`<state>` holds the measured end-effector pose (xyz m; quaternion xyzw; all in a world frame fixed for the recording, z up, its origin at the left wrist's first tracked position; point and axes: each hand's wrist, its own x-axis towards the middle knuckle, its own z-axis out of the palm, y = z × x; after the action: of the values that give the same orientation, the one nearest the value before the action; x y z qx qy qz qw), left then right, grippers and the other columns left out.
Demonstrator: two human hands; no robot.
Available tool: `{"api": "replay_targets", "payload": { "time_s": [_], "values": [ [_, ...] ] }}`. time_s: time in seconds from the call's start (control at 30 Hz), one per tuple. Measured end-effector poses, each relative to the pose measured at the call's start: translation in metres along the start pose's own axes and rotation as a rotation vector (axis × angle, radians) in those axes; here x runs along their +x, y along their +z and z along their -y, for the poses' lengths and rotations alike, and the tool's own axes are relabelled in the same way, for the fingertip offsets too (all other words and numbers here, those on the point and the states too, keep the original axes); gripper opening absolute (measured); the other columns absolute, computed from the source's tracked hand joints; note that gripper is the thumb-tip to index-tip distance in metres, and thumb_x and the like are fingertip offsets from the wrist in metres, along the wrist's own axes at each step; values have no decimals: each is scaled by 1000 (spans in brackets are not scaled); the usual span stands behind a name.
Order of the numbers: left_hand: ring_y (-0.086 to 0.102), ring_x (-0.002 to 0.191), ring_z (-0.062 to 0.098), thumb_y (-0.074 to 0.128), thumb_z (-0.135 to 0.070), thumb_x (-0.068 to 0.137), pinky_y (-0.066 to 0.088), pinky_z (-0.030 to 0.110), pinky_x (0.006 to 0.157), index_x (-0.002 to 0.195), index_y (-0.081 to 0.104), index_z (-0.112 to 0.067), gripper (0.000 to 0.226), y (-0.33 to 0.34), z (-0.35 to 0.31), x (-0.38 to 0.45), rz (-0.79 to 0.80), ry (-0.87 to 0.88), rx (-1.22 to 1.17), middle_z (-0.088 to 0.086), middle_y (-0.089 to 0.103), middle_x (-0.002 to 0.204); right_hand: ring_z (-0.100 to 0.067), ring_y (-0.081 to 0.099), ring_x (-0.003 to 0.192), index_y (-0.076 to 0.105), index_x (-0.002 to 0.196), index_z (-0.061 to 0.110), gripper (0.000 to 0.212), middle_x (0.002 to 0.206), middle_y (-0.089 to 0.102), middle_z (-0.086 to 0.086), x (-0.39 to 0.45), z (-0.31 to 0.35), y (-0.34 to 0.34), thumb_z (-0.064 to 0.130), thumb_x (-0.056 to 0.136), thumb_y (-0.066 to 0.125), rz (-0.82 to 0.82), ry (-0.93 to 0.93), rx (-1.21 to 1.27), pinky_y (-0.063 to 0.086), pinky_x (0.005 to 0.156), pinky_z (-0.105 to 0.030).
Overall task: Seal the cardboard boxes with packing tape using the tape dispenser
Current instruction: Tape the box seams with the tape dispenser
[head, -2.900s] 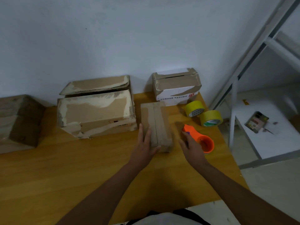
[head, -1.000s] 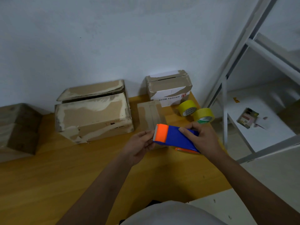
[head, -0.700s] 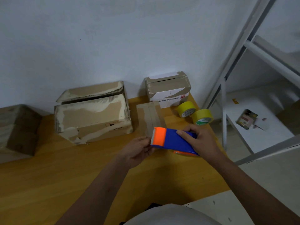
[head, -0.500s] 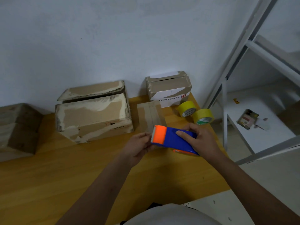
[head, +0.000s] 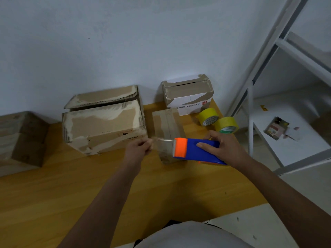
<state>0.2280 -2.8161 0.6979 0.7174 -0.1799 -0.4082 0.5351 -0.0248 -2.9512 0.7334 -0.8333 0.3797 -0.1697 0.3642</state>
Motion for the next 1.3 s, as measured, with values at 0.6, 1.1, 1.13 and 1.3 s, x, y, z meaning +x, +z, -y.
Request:
{"api": "replay_targets", "payload": {
  "time_s": [0.6,1.1,1.13,1.3],
  "values": [
    [57,69,12,72,-16,88,51,27,71,82,67,-9,11,8,41,-10,-230,-4,-138,0,63,73,-10,63,70,64,79,22,51,73,64,5,18,-45,-19,71,73,50,-8,90,-143,56,63,-36],
    [55,69,13,70,-19,91,51,27,73,80,62,-8,17,20,49,-19,-257,3,-177,-3,60,68,-9,63,69,62,79,26,52,73,64,6,22,-66,-35,75,73,46,102,26,-143,57,61,-37],
    [55,69,13,69,-18,91,50,28,73,81,62,-7,16,21,50,-20,-255,4,-175,-2,60,69,-9,63,69,63,80,25,53,73,64,6,23,-69,-36,75,73,46,100,21,-145,57,61,-37],
    [57,77,17,68,-21,93,50,31,78,89,62,-7,16,29,55,-27,-252,-26,-173,2,60,80,-7,59,65,60,75,26,50,68,61,7,28,-75,-33,74,74,46,112,24,-184,52,57,-31]
  ]
}}
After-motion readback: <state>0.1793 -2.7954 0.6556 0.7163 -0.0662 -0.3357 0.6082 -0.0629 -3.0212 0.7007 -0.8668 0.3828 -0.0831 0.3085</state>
